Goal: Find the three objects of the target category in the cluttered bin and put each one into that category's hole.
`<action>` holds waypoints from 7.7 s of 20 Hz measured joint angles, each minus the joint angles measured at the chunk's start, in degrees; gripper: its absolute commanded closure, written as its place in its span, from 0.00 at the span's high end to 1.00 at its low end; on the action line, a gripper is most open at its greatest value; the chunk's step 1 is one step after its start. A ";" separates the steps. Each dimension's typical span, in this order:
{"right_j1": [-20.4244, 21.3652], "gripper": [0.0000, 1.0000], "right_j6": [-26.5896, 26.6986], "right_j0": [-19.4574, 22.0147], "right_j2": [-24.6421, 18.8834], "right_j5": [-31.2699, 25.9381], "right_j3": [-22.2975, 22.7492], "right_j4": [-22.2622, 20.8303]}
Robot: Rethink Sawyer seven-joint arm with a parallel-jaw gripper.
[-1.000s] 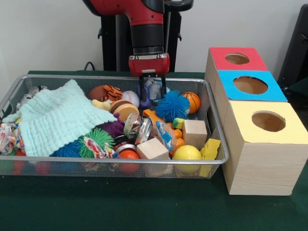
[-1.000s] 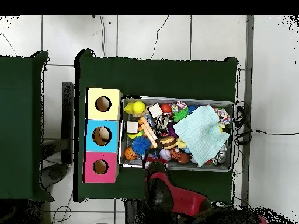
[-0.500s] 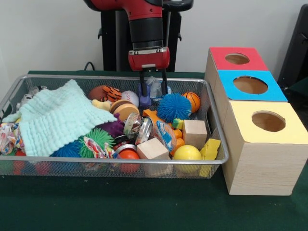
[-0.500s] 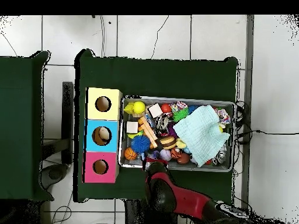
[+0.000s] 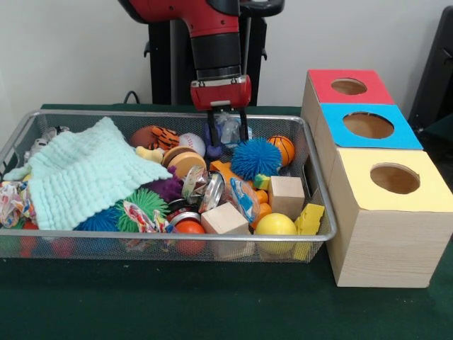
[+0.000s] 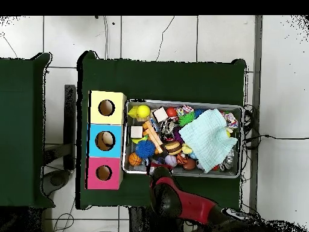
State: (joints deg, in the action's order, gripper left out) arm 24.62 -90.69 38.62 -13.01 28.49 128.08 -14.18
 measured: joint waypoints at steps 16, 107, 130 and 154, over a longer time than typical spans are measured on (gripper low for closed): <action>-5.40 1.00 0.00 0.68 -0.17 8.51 -1.07 -1.38; -1.91 0.00 -0.01 -0.80 -1.95 -3.37 0.27 -4.33; 11.50 0.00 -0.01 -2.68 -2.24 -11.53 8.60 0.43; 21.89 0.00 -0.04 -2.75 -6.13 -24.90 20.64 6.87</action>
State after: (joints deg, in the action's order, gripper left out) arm 46.52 -90.73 35.88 -19.14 3.59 148.72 -7.31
